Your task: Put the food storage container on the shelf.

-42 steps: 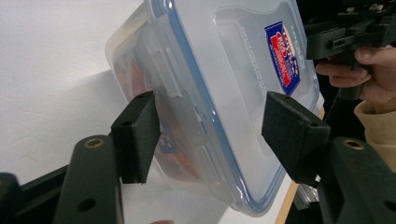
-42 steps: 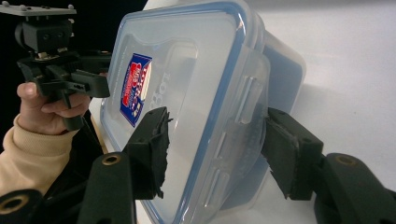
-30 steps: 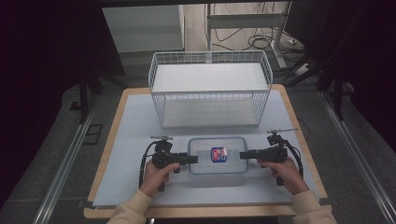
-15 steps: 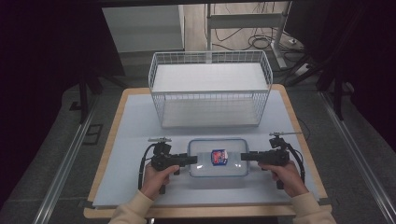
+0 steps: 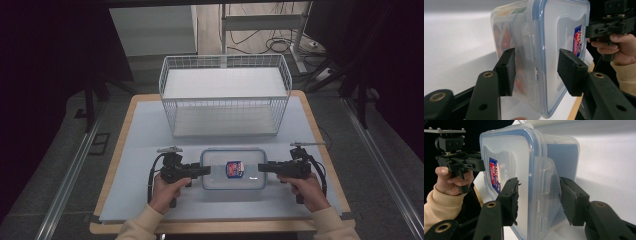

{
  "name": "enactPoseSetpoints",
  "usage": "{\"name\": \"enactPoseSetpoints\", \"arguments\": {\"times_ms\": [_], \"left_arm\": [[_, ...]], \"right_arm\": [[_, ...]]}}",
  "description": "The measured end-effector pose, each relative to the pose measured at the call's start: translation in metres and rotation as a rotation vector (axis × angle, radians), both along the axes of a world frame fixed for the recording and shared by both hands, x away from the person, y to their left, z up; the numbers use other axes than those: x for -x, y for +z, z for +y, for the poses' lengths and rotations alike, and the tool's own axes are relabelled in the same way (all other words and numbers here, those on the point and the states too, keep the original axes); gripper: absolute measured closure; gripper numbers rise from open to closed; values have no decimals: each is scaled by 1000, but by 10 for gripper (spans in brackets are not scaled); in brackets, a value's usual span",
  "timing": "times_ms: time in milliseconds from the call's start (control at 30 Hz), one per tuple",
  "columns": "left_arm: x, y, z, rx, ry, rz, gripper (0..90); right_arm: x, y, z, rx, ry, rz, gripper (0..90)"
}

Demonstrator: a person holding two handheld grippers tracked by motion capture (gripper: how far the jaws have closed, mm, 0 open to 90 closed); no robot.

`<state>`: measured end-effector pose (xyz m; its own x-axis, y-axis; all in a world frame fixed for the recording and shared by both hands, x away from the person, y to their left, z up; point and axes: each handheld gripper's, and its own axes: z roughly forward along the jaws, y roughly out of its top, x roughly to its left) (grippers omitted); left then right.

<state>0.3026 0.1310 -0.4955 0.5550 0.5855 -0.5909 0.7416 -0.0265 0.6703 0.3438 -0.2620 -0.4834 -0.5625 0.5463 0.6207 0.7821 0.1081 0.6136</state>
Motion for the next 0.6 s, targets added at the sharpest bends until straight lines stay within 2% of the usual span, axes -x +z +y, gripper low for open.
{"name": "enactPoseSetpoints", "arguments": {"times_ms": [67, 300, 600], "left_arm": [[2, 4, 0, 16, -4, -15, 526], [5, 11, 0, -1, 2, -45, 522], [8, 22, 2, 5, 1, -81, 521]], "right_arm": [[0, 4, -2, -9, 1, -13, 505], [5, 12, -1, -8, -1, -53, 504], [10, 27, 2, 2, 0, -112, 505]]}}
